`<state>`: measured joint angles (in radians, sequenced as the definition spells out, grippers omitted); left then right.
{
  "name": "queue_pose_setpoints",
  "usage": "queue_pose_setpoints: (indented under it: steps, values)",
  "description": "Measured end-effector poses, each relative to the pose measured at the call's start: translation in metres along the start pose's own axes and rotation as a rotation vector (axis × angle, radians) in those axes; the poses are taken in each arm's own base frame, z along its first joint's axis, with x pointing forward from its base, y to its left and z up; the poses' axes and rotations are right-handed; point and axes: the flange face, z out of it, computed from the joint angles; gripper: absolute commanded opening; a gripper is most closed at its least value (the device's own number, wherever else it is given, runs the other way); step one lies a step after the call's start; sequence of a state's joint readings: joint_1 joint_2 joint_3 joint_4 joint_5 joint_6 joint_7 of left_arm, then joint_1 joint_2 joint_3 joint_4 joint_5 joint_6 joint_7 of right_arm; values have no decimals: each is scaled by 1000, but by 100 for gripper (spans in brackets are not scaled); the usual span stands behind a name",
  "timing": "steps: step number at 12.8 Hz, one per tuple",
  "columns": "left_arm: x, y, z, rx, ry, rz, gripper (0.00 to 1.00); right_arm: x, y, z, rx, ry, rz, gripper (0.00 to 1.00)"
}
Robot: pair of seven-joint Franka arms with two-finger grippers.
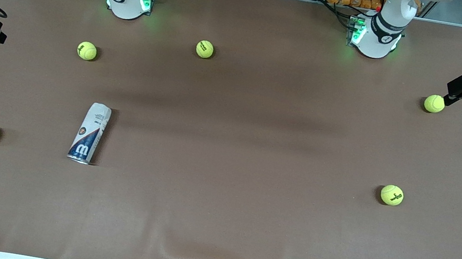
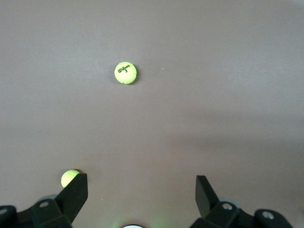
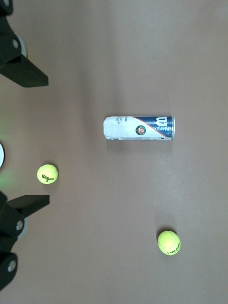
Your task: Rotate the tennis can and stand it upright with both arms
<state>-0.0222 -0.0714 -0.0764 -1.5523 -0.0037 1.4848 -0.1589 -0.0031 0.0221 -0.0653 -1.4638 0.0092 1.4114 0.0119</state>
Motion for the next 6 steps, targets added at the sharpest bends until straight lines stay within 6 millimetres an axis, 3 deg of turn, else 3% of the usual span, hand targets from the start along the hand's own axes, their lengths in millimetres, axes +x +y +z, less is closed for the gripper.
queue_pose_setpoints:
  steps: [6]
  values:
    - [2,1,5,2,-18,1,100,0,1,0,-3,0,1,100]
